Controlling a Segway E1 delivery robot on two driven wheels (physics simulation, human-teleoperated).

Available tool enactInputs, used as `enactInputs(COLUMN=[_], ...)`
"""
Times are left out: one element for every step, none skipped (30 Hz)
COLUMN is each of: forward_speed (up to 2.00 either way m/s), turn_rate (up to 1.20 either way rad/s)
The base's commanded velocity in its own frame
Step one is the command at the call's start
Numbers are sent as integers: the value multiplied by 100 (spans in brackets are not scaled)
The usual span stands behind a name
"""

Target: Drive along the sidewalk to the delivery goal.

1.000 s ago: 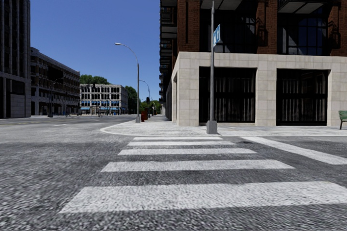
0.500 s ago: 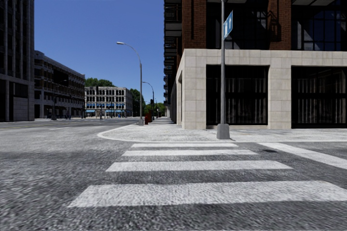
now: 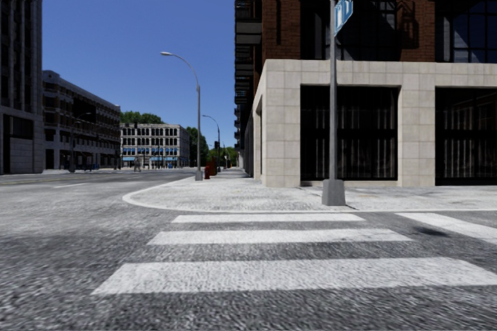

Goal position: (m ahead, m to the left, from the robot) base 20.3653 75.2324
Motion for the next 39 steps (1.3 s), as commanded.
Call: enactInputs(forward_speed=[200,200,200,200,200,200,200,200,200,200,200,200,200,200,200,200,200,200,200,200,200,200,200,200,200,200,200,200,200,200,200,200,200,200,200,200,200,200,200], turn_rate=[1,1,9,14,20,24,24,25,25,25,25,25,25,22,21,20,20,0,0,0,0,0,0,0,0,0,0,0,0,0,0,0,0,0,0,0,0,0,0])
